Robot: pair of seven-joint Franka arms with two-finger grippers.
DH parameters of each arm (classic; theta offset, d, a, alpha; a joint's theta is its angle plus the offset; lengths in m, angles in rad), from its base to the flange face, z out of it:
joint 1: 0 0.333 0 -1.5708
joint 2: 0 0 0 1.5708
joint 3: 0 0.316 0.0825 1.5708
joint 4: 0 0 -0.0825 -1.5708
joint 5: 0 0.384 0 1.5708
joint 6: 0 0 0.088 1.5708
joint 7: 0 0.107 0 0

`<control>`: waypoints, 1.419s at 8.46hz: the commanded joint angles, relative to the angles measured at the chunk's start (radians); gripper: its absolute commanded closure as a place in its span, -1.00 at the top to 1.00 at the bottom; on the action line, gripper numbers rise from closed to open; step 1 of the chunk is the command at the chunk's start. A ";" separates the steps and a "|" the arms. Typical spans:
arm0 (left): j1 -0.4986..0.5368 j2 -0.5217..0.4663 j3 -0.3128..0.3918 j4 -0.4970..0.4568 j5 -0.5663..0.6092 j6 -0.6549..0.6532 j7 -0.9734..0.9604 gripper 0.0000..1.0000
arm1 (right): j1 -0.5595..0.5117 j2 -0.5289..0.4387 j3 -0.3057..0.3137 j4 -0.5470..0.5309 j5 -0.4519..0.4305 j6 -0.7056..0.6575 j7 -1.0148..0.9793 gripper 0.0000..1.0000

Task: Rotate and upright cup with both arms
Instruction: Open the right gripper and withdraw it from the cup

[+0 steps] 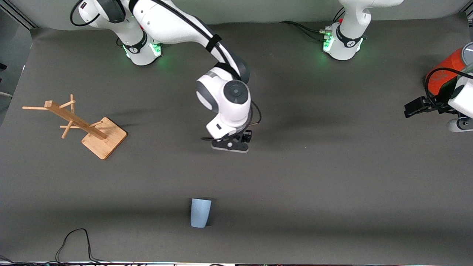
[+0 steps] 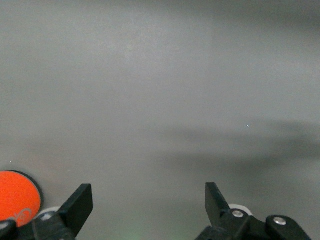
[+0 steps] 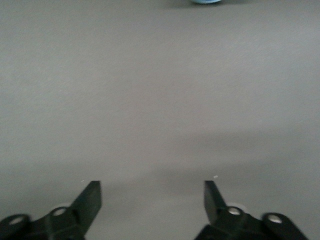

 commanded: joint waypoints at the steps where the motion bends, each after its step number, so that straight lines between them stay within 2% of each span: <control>1: 0.001 0.003 -0.001 0.010 0.000 -0.016 -0.012 1.00 | -0.066 -0.122 0.008 -0.108 -0.010 -0.022 -0.122 1.00; 3: 0.002 0.005 -0.001 0.009 -0.001 -0.013 -0.012 1.00 | -0.121 -0.232 0.007 -0.235 -0.008 -0.014 -0.196 1.00; 4: 0.008 0.008 -0.001 0.009 -0.001 -0.013 -0.012 1.00 | -0.188 -0.319 0.007 -0.324 -0.002 -0.014 -0.319 1.00; 5: 0.008 0.008 -0.001 0.009 -0.001 -0.012 -0.012 1.00 | -0.234 -0.386 0.005 -0.377 0.040 -0.020 -0.395 1.00; 7: 0.005 0.025 -0.002 0.002 -0.035 0.013 -0.072 1.00 | -0.305 -0.467 -0.002 -0.431 0.064 -0.062 -0.464 1.00; 8: -0.005 0.048 -0.004 0.002 -0.069 0.054 -0.178 1.00 | -0.311 -0.495 -0.036 -0.463 0.064 -0.073 -0.490 1.00; 9: -0.004 0.069 -0.005 0.005 -0.142 0.098 -0.302 1.00 | -0.311 -0.542 -0.074 -0.519 0.064 -0.062 -0.509 1.00; 10: 0.008 0.094 -0.006 0.004 -0.263 0.158 -0.460 1.00 | -0.310 -0.585 -0.109 -0.558 0.061 -0.060 -0.529 1.00; 12: -0.010 0.150 -0.006 0.001 -0.406 0.314 -0.668 1.00 | -0.310 -0.630 -0.183 -0.583 0.059 -0.063 -0.570 1.00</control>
